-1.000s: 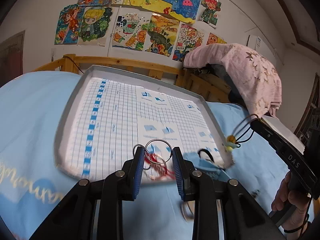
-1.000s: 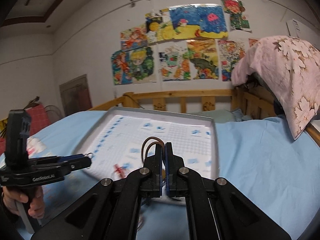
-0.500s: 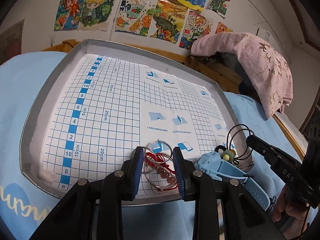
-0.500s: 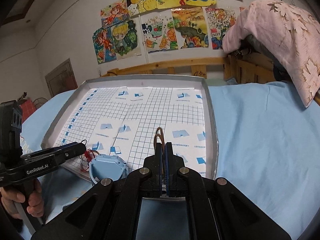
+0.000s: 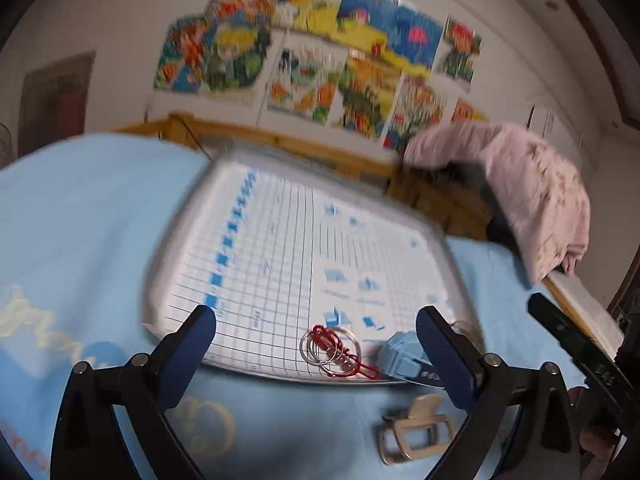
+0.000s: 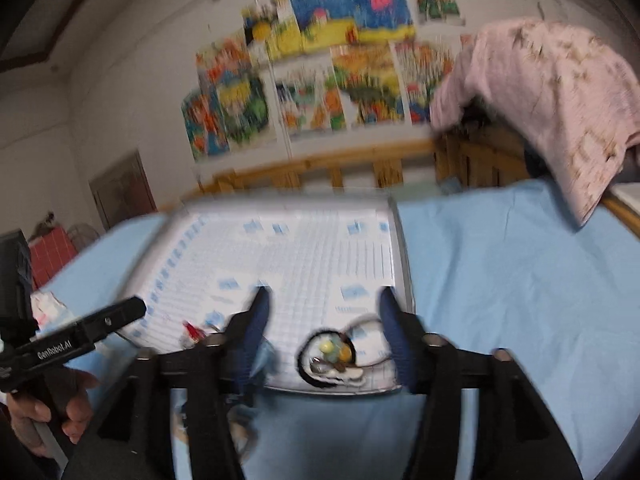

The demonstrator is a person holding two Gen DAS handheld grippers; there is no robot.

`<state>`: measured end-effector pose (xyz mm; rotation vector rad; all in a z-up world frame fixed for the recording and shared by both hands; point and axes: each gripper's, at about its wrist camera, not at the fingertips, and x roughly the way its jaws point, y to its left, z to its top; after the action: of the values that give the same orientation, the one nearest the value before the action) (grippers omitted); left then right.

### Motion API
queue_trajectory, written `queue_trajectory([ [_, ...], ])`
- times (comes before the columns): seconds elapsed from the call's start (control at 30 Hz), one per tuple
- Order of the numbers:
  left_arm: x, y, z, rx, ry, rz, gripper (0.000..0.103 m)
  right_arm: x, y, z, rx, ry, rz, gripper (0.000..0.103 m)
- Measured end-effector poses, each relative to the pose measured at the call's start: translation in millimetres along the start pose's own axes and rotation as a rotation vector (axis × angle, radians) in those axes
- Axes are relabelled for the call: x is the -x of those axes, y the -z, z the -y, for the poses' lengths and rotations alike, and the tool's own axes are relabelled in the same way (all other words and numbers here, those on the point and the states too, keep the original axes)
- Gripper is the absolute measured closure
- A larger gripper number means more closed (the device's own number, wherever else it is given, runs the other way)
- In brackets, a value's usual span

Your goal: Organize jewelry

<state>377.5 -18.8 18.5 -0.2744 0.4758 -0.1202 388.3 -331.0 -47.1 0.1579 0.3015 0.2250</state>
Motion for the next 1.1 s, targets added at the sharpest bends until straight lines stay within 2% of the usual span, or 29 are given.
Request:
queue_trajectory([
  [0.07,26.0,-0.2,0.9,-0.009,0.0,0.063,0.0,23.0,-5.0,-6.8,0.023,-0.009,0.068,0.019],
  [0.1,38.2,0.3,1.2,-0.014,-0.001,0.09,0.0,34.8,-6.9,-10.4,0.03,-0.013,0.097,0.016],
  [0.17,57.2,0.7,2.5,-0.021,-0.001,0.122,0.0,55.4,-10.3,-16.8,0.043,-0.028,0.143,0.002],
  [0.3,103.4,5.2,5.3,-0.053,-0.009,0.187,0.0,90.3,-9.0,-28.3,0.053,-0.023,0.197,0.001],
  [0.57,176.2,32.8,9.3,-0.107,0.003,0.251,0.0,156.3,14.9,-49.0,0.084,-0.007,0.227,0.001],
  [0.87,234.8,71.2,8.0,-0.133,-0.006,0.267,0.0,232.1,56.6,-61.1,0.094,0.02,0.29,0.001],
  [1.1,264.3,112.5,1.9,-0.154,-0.044,0.23,0.0,264.8,95.6,-65.4,0.082,0.029,0.236,0.001],
])
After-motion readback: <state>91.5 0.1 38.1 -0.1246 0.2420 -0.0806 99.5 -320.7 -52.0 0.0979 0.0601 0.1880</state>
